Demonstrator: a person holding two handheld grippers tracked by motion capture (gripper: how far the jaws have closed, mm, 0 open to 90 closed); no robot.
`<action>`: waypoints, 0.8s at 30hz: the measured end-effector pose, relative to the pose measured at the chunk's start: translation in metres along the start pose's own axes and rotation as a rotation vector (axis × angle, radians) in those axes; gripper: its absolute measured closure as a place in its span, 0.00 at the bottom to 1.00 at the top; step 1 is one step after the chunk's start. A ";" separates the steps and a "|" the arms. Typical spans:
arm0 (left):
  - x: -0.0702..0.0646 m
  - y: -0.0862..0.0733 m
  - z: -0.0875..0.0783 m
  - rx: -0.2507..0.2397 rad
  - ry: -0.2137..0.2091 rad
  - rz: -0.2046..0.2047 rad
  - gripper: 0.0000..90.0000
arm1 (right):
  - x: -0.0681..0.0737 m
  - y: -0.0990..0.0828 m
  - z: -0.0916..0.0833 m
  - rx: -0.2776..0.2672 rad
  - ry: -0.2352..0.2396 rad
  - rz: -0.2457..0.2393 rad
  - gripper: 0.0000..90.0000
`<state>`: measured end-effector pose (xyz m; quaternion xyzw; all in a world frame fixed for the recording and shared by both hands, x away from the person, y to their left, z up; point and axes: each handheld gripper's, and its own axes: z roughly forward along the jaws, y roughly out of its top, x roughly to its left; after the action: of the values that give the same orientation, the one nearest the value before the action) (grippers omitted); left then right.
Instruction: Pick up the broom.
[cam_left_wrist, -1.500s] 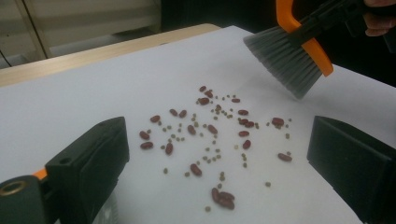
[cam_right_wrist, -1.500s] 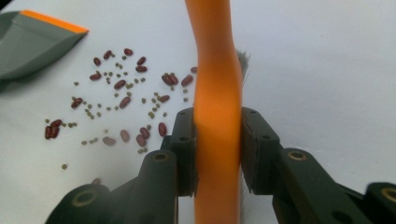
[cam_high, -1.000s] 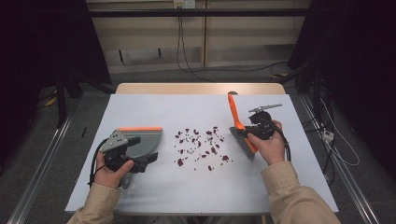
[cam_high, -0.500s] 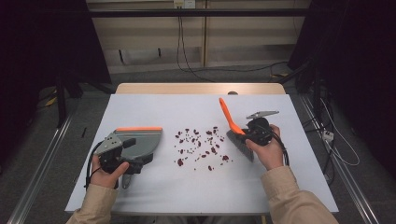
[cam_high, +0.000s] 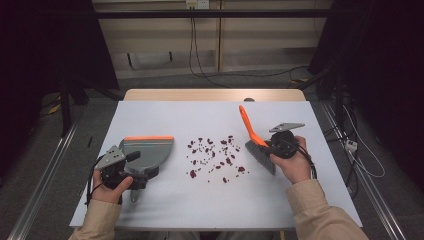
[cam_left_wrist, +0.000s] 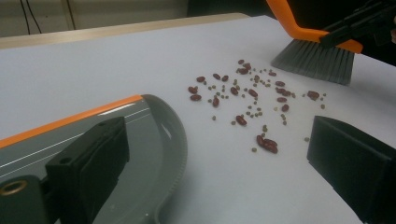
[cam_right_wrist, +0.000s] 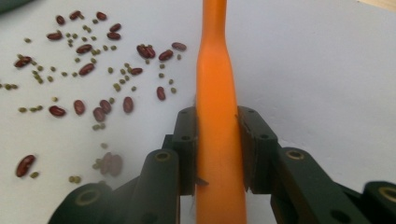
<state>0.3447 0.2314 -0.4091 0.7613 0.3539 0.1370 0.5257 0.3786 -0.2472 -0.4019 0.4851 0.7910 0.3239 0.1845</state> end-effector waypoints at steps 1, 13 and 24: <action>0.000 0.000 0.000 0.002 -0.001 0.003 0.06 | 0.000 0.000 0.001 -0.003 0.000 0.008 0.79; 0.000 0.000 0.002 0.006 -0.007 0.004 0.06 | -0.006 0.010 0.007 -0.132 -0.001 0.079 0.80; 0.000 0.000 0.005 0.010 -0.014 0.003 0.06 | -0.001 0.040 0.040 -0.147 -0.024 -0.033 0.80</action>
<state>0.3475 0.2280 -0.4115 0.7656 0.3497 0.1307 0.5240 0.4295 -0.2223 -0.4035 0.4609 0.7707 0.3723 0.2345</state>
